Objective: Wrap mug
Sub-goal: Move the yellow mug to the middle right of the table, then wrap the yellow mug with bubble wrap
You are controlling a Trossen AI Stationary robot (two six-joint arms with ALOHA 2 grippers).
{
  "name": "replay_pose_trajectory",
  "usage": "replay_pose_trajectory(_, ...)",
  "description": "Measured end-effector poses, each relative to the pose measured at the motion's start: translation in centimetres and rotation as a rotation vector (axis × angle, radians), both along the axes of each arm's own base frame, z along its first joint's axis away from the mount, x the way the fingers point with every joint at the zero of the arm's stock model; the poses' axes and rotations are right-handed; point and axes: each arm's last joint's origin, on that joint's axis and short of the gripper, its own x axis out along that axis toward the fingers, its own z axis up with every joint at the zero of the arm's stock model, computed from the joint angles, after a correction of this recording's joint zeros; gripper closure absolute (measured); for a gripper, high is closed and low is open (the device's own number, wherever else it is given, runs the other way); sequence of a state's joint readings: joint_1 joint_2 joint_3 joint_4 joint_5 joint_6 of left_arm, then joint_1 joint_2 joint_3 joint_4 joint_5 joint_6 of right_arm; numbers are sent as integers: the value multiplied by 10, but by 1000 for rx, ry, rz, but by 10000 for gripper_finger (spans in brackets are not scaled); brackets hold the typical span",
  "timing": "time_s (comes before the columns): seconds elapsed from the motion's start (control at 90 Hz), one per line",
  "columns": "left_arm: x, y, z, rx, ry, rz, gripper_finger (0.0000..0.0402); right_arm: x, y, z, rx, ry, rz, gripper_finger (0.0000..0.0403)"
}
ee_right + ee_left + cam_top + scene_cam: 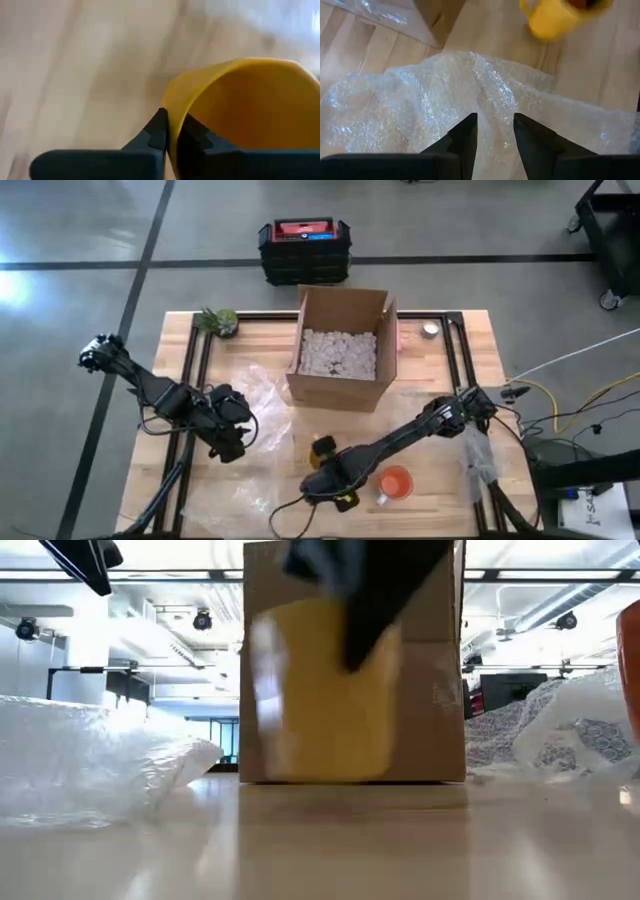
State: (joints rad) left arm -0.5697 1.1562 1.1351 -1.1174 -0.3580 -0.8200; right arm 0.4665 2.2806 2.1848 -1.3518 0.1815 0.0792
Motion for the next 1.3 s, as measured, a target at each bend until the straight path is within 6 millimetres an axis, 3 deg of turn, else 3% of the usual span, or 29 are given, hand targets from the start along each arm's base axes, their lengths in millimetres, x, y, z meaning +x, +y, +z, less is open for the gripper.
replay_pose_trajectory(0.267,1,-1,0,-6,-11,0,303,-46,-21,2,-35,68,-147,400)
replay_pose_trajectory(0.6,2,-1,1,-11,-20,0,319,-111,-54,-13,37,-51,-328,402)
replay_pose_trajectory(0.778,3,-2,1,-17,-29,0,317,-122,-65,-32,62,-69,-394,395)
replay_pose_trajectory(0.933,4,-3,1,-36,-25,-5,305,-125,-65,-39,61,-39,-394,346)
replay_pose_trajectory(1.156,3,-2,1,-46,-16,-9,264,-127,-66,15,95,-80,-393,252)
replay_pose_trajectory(1.3,-1,-2,-2,-95,40,21,231,-128,-67,58,192,-208,-400,212)
